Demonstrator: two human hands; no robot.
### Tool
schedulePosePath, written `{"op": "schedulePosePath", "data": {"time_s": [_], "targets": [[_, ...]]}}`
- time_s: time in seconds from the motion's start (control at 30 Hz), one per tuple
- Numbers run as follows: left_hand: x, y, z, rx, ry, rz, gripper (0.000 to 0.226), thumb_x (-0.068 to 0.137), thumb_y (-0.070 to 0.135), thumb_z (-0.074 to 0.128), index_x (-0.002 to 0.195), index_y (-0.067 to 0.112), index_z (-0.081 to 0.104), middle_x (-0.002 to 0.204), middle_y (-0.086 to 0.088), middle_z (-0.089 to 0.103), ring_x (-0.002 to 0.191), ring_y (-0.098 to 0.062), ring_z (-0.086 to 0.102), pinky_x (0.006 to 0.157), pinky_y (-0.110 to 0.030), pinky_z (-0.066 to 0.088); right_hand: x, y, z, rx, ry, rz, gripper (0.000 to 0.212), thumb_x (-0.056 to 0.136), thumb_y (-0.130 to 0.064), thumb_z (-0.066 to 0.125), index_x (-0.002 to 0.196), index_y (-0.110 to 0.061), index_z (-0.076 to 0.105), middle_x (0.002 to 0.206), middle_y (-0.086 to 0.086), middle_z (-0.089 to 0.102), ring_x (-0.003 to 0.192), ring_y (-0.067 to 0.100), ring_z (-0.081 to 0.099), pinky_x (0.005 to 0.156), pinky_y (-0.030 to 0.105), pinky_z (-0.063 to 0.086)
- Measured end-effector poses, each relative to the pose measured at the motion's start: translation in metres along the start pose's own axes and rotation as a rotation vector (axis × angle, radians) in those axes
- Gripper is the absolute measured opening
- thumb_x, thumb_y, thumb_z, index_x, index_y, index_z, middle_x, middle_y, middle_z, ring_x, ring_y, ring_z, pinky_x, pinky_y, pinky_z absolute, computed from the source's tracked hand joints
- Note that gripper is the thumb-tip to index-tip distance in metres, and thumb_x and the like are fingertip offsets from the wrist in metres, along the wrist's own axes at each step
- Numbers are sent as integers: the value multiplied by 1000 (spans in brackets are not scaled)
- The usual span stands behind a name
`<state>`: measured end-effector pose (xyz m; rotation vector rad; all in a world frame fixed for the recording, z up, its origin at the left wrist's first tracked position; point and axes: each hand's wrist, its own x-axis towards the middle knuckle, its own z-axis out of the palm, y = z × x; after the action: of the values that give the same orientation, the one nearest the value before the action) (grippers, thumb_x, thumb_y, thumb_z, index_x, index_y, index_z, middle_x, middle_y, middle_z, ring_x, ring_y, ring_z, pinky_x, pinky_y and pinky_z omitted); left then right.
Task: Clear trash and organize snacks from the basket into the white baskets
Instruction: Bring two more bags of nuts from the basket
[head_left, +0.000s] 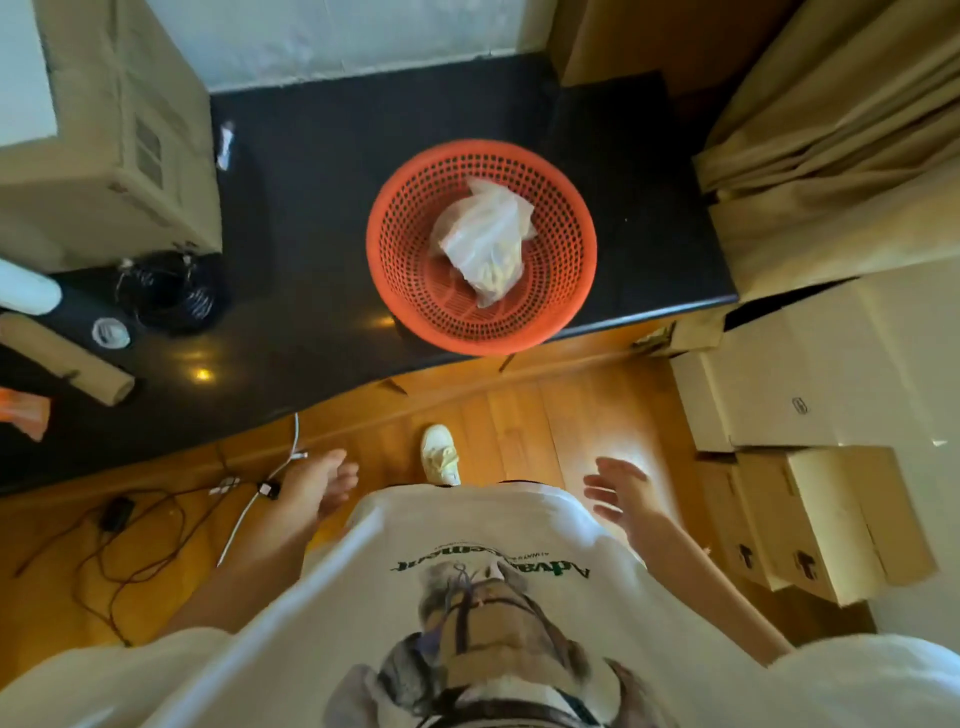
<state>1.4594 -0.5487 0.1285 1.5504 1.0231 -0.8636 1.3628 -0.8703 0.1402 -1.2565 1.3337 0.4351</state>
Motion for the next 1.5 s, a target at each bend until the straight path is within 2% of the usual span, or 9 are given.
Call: {"op": "schedulePosePath", "data": {"time_s": [0.13,0.5,0.63,0.8,0.93,1.07,1.2,1.43,1.5], "targets": [[12,89,39,-57,1,123,23,96,19,44,114,16,59,103,-4,65,90,-16,61,73,-28,47,16,-20,2,97,59,35,27,94,-11,46,118,-2,55,80,9,60,72,22,56,71,33,43],[72,162,163,-309,-222,23,33,92,4,50,125,7,51,103,-8,63,100,-20,60,84,-31,48,101,-184,82,-34,-58,-432,16,90,-1,51,100,-9,61,76,2,63,63,5,61,57,16,50],[99,168,215,-321,-175,-13,55,83,-2,61,134,5,40,118,-8,50,116,-22,50,93,-34,42,151,-226,117,-257,6,-610,29,85,1,55,112,-9,59,102,5,63,89,12,58,86,19,47],[130,168,245,-224,-48,145,49,70,-8,72,116,3,56,118,-11,59,114,-23,54,102,-46,42,204,-251,143,-717,23,-890,52,82,0,51,132,-11,43,131,10,46,118,24,48,93,24,36],[134,169,251,-247,-1,305,39,63,-14,75,95,5,63,91,-7,68,79,-7,65,92,-42,51,224,-259,154,-776,-47,-964,64,81,-5,53,141,-16,31,144,7,33,131,24,37,103,31,33],[136,171,255,-233,-2,387,40,65,-5,79,102,0,64,105,-16,68,95,-18,67,94,-38,50,235,-263,162,-792,-61,-1016,57,88,-14,49,142,-21,31,149,3,29,136,20,30,108,33,31],[137,175,256,-219,-15,462,39,67,3,80,100,4,61,105,-14,66,91,-8,62,91,-29,46,245,-266,163,-848,-100,-1052,51,89,-18,53,139,-23,39,146,-1,35,135,15,31,110,31,30],[129,177,250,-188,-34,476,38,74,-3,73,77,33,61,68,19,69,71,12,63,68,-5,44,228,-266,159,-480,-41,-837,29,76,-13,62,105,-9,60,104,9,64,94,20,61,79,35,52],[118,178,242,-182,-91,466,35,76,-3,71,87,30,65,78,17,72,77,9,65,69,-5,45,215,-265,151,-383,-14,-806,22,75,-11,67,95,-11,61,91,6,65,84,19,61,73,33,50]]}}
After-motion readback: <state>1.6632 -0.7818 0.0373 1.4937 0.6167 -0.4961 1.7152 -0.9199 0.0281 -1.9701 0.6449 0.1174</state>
